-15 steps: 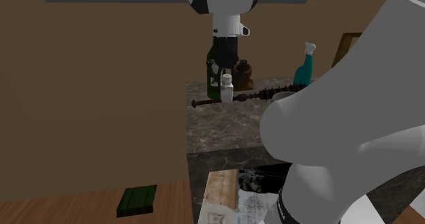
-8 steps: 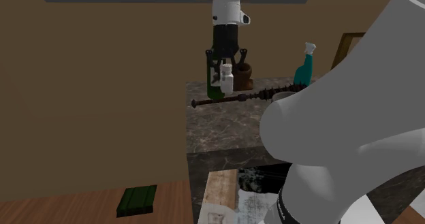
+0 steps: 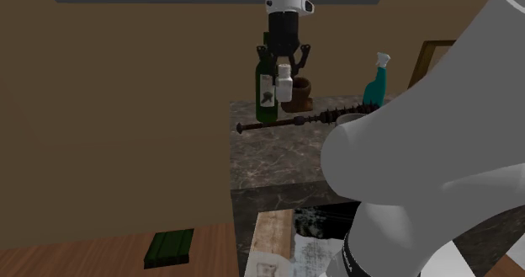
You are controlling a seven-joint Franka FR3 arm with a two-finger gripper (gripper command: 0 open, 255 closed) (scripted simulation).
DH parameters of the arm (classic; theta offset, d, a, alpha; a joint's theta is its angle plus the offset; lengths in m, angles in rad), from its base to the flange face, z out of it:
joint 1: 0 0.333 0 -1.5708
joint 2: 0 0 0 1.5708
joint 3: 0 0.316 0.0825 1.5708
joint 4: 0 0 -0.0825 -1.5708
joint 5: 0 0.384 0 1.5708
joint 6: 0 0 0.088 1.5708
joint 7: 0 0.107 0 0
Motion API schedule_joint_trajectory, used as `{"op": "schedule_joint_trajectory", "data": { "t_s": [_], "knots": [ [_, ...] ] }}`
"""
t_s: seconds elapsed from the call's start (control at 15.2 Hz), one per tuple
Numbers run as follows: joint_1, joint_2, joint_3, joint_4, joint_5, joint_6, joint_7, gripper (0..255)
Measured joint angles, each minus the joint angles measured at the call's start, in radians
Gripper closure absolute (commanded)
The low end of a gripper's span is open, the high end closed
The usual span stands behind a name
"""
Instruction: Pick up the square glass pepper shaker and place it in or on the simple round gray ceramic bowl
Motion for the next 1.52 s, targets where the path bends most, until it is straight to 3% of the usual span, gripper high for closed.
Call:
{"op": "schedule_joint_trajectory", "data": {
  "t_s": [0.79, 1.19, 1.52],
  "knots": [
    [-0.108, -0.108, -0.220, -0.106, -0.135, -0.019, -0.282, 255],
    [-0.174, -0.090, -0.332, -0.086, -0.223, -0.018, -0.424, 255],
    [-0.186, -0.080, -0.351, -0.129, -0.239, 0.036, -0.447, 255]
  ]
}}
